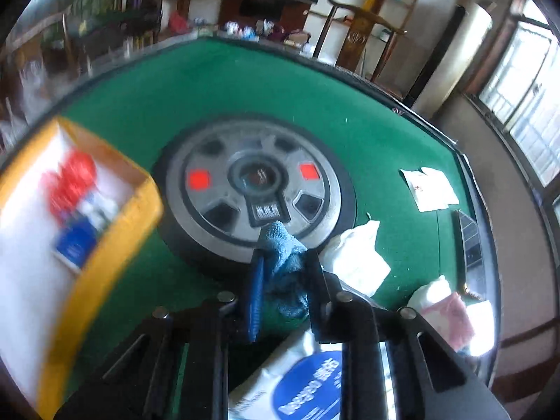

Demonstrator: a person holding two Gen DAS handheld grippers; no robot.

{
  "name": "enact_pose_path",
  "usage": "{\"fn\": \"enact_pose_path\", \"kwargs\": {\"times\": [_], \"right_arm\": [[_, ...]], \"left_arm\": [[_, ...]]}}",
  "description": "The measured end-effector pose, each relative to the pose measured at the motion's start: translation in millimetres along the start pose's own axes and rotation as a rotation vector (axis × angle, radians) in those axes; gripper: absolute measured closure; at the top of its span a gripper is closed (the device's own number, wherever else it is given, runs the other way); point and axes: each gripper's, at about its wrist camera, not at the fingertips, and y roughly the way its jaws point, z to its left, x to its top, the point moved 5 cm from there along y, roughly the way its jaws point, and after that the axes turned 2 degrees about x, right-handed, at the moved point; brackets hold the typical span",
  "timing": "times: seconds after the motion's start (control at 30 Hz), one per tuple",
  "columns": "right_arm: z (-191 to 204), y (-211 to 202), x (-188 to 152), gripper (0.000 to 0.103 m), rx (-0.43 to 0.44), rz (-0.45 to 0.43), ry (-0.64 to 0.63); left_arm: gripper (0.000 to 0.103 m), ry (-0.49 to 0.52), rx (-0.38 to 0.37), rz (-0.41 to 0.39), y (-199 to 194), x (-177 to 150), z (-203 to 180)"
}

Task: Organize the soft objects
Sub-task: 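Carry clear bag into box with left gripper while right gripper places blue towel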

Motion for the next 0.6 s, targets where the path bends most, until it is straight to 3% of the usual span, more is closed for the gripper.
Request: {"fn": "enact_pose_path", "kwargs": {"times": [0.13,0.27,0.43,0.6], "right_arm": [[7.4,-34.0,13.0,0.083,0.122,-0.06,0.082],[40.4,-59.6,28.1,0.083,0.281,-0.085,0.102],[98.4,-63.7,46.0,0.083,0.501,-0.063,0.122],[153.1,-41.3,61.4,0.083,0.613,-0.02,0.139]], "left_arm": [[0.077,0.005,0.025,0.054,29.3,12.1,5.4],[0.077,0.0,0.059,0.1,54.2,22.2,10.9],[0.077,-0.029,0.09,0.124,72.4,29.8,22.4],[0.074,-0.074,0.095,0.126,76.4,31.4,30.3]]}}
